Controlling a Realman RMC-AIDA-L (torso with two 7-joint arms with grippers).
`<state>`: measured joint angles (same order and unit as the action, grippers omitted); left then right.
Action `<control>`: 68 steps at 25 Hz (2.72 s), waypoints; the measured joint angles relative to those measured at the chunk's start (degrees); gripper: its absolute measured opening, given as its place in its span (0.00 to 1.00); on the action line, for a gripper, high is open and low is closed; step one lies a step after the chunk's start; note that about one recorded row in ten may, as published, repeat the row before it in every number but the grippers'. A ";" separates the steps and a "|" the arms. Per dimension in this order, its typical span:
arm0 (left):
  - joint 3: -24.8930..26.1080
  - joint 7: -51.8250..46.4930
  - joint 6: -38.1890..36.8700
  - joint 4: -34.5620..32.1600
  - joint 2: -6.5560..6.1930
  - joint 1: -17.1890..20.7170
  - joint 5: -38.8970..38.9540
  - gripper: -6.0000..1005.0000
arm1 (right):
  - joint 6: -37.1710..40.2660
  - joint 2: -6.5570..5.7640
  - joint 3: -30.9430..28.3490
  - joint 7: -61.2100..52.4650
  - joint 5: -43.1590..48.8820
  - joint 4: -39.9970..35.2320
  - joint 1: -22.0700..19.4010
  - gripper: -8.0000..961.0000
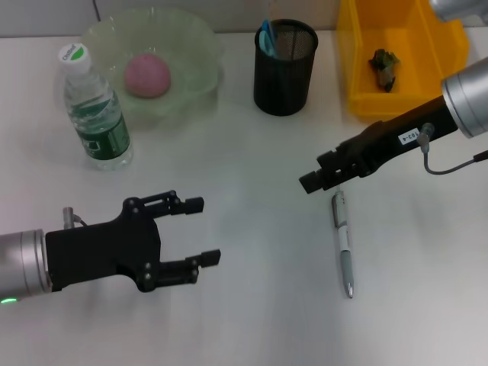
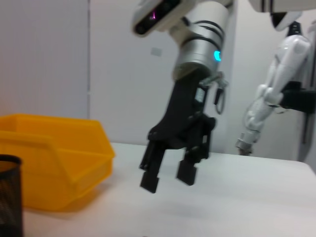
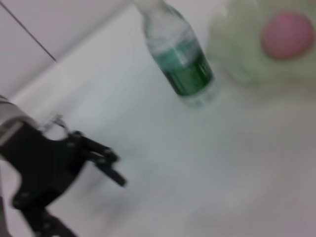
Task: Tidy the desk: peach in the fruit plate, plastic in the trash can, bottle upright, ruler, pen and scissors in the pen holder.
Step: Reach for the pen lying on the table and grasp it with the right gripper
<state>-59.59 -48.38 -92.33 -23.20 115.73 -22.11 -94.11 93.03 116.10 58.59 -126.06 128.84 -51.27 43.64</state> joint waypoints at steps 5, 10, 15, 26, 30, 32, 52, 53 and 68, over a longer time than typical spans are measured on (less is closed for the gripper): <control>0.06 -0.06 -1.65 -0.28 -0.03 -0.53 -2.57 0.75 | 1.56 0.05 0.09 -6.99 5.76 -0.36 3.18 0.74; 0.00 -0.34 -2.37 -0.36 0.10 -1.11 -3.94 0.75 | 3.64 0.61 0.30 -12.90 11.99 -0.70 6.81 0.74; -0.02 0.07 -2.35 -0.34 0.55 -1.09 -4.00 0.75 | 3.83 1.60 5.70 -18.45 17.06 -0.55 9.87 0.74; 0.57 0.17 -1.80 -0.44 1.46 -1.19 -4.07 0.75 | 2.89 3.10 15.86 -26.72 21.44 -0.03 12.69 0.74; 0.57 0.19 -1.75 -0.44 1.56 -1.19 -4.07 0.75 | 2.86 3.23 18.61 -27.69 21.47 0.04 12.95 0.74; 0.56 0.20 -1.62 -0.45 1.63 -1.19 -4.06 0.75 | 2.58 3.34 21.04 -28.39 21.49 0.26 13.30 0.74; 1.04 0.15 -0.90 -0.44 2.26 -1.23 -3.70 0.75 | -3.02 3.71 31.33 -32.12 21.38 3.75 14.71 0.74; 1.14 0.17 -0.90 -0.44 2.28 -1.24 -3.70 0.75 | -3.08 3.72 31.36 -32.14 21.30 3.76 14.71 0.74; 1.23 0.22 -1.27 -0.42 2.48 -1.54 -3.71 0.75 | -5.93 3.79 35.62 -32.48 19.49 5.22 14.89 0.74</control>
<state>-58.35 -48.16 -93.60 -23.62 118.21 -23.65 -97.82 87.10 119.89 94.21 -158.54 148.32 -46.05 58.54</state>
